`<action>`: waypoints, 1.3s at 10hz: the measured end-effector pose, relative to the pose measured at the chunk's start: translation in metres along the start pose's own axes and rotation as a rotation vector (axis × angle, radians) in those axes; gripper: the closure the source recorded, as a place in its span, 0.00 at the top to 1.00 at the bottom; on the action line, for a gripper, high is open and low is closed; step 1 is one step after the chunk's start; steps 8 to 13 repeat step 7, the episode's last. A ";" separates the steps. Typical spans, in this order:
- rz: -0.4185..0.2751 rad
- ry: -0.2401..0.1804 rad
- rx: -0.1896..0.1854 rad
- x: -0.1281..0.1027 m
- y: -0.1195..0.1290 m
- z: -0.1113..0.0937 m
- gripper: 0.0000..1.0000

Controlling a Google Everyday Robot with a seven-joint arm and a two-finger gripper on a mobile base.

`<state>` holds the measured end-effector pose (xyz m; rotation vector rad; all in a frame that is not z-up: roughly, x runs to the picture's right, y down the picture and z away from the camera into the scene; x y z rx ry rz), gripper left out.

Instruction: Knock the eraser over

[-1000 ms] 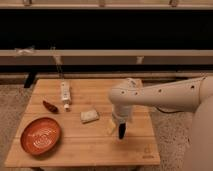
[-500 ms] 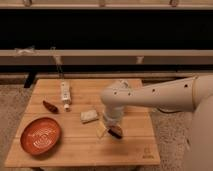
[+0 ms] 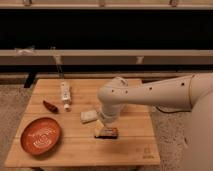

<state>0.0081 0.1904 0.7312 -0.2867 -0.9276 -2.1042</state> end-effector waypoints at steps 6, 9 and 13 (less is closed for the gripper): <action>-0.031 0.019 -0.009 0.004 0.005 -0.003 0.80; -0.031 0.020 -0.009 0.004 0.005 -0.003 0.80; -0.031 0.020 -0.009 0.004 0.005 -0.003 0.80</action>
